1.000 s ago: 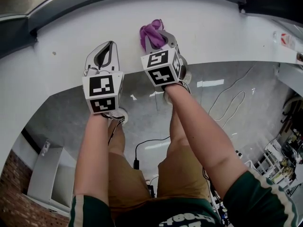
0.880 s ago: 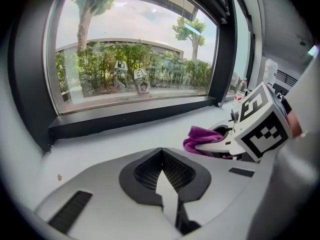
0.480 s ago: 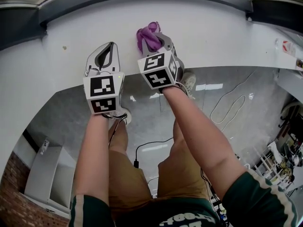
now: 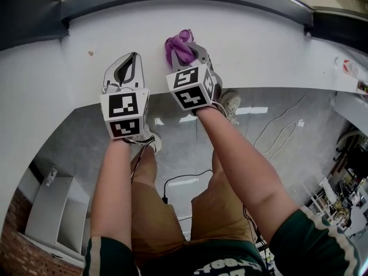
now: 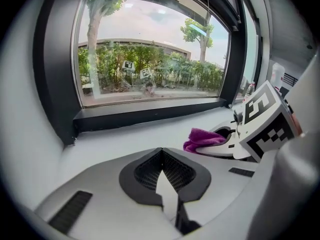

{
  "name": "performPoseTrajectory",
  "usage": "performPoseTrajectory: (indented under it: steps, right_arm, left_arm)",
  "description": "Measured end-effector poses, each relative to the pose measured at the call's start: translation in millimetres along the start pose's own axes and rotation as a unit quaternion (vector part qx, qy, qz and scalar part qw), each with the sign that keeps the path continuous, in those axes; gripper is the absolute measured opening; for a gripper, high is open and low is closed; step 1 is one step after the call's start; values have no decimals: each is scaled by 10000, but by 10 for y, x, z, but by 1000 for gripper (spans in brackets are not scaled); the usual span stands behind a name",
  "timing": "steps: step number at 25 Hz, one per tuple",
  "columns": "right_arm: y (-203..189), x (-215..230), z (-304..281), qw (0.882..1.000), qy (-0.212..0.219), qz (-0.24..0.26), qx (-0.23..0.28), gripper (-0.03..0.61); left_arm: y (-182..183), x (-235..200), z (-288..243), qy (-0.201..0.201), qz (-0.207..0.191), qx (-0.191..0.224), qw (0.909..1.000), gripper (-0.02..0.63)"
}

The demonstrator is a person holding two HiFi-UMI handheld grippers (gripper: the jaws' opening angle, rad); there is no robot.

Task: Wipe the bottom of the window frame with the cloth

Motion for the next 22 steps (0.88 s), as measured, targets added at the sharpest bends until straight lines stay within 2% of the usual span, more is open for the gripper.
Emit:
performPoseTrajectory:
  steps: [22]
  right_arm:
    - [506, -723, -214, 9982, 268, 518, 102, 81]
  left_arm:
    - [-382, -701, 263, 293, 503, 54, 9983, 8]
Point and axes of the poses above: the fingertips, and each gripper's own axes: z backward along the fingers, x to its right, y out of its top, the point moved 10 cm from there along z, backward along the fingers, and after that the axes turned 7 degrees about -x, right-handed, at the moved point
